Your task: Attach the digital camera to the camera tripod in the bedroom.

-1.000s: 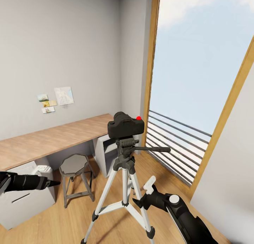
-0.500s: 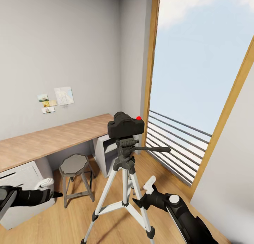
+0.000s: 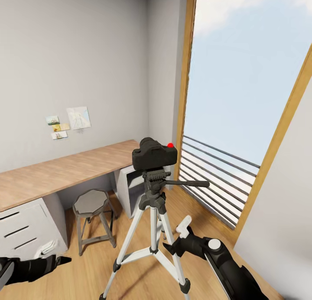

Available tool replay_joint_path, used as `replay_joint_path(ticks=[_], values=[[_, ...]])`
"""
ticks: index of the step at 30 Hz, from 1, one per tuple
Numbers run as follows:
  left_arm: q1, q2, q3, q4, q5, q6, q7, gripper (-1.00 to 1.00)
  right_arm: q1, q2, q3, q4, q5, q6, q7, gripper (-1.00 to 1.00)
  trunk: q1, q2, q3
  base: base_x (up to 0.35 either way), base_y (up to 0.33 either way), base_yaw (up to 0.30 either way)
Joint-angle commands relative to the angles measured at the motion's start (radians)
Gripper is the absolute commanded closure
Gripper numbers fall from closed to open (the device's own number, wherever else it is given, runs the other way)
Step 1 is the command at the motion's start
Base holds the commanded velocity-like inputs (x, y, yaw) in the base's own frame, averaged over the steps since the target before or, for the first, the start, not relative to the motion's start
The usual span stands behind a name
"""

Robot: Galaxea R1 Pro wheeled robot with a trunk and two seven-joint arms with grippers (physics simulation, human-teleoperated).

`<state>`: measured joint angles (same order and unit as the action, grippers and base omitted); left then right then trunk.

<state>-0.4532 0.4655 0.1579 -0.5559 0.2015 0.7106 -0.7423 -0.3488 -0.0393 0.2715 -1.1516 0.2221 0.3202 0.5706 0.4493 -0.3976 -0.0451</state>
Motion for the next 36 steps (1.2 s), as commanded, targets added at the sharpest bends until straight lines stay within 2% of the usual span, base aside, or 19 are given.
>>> replay_joint_path(ticks=[1, 7, 10, 15, 20, 21, 25, 27, 28, 31, 32, 36], values=[[0.007, -0.004, 0.005, 0.008, 0.003, -0.012, -0.001, -1.0, -0.001, -0.001, 0.001, -0.003, 0.008, 0.003, 0.004, -1.0, 0.001, -0.002, -0.002, 0.0, 0.0, 0.0], [0.069, -0.02, 0.048, 0.041, 0.011, -0.132, -0.002, -1.0, -0.001, -0.001, 0.0, -0.005, 0.008, 0.002, 0.003, -1.0, 0.001, -0.002, -0.002, 0.0, 0.0, 0.0], [0.109, -0.024, 0.088, 0.051, 0.011, -0.171, -0.001, -1.0, 0.001, -0.001, 0.001, -0.007, 0.008, 0.002, 0.003, -1.0, 0.001, -0.002, -0.002, 0.0, 0.0, 0.0], [0.146, -0.027, 0.107, 0.092, 0.011, -0.199, 0.0, -1.0, 0.002, -0.001, 0.002, -0.007, 0.008, 0.002, 0.003, -1.0, 0.001, -0.002, -0.002, 0.0, 0.0, 0.0], [0.172, -0.035, 0.115, 0.239, 0.011, -0.259, 0.004, -1.0, 0.003, -0.001, 0.003, -0.009, 0.008, 0.002, 0.003, -1.0, 0.001, -0.002, -0.002, 0.0, 0.0, 0.0], [0.172, -0.035, 0.115, 0.239, 0.011, -0.259, 0.004, -1.0, 0.003, -0.001, 0.003, -0.009, 0.008, 0.002, 0.003, -1.0, 0.001, -0.002, -0.002, 0.0, 0.0, 0.0], [0.18, -0.05, 0.116, 0.396, 0.008, -0.309, 0.018, -1.0, 0.004, -0.001, 0.004, -0.01, 0.008, 0.002, 0.004, -1.0, 0.001, -0.002, -0.002, 0.0, 0.0, 0.0], [0.185, -0.067, 0.116, 0.458, 0.007, -0.326, 0.042, -1.0, 0.004, -0.002, 0.004, -0.01, 0.008, 0.002, 0.004, -1.0, 0.001, -0.002, -0.002, 0.0, 0.0, 0.0], [0.185, -0.067, 0.116, 0.458, 0.007, -0.326, 0.042, -1.0, 0.004, -0.002, 0.004, -0.01, 0.008, 0.002, 0.004, -1.0, 0.001, -0.002, -0.002, 0.0, 0.0, 0.0], [0.211, -0.099, 0.116, 0.51, 0.006, -0.339, 0.114, -1.0, 0.005, -0.002, 0.005, -0.011, 0.008, 0.002, 0.004, -1.0, 0.001, -0.002, -0.002, 0.0, 0.0, 0.0], [0.211, -0.099, 0.116, 0.51, 0.006, -0.339, 0.114, -1.0, 0.005, -0.002, 0.005, -0.011, 0.008, 0.002, 0.004, -1.0, 0.001, -0.002, -0.002, 0.0, 0.0, 0.0], [0.247, -0.145, 0.115, 0.543, 0.008, -0.349, 0.251, -1.0, 0.005, -0.002, 0.006, -0.011, 0.008, 0.003, 0.005, -1.0, 0.001, -0.002, -0.002, 0.0, 0.0, 0.0]])
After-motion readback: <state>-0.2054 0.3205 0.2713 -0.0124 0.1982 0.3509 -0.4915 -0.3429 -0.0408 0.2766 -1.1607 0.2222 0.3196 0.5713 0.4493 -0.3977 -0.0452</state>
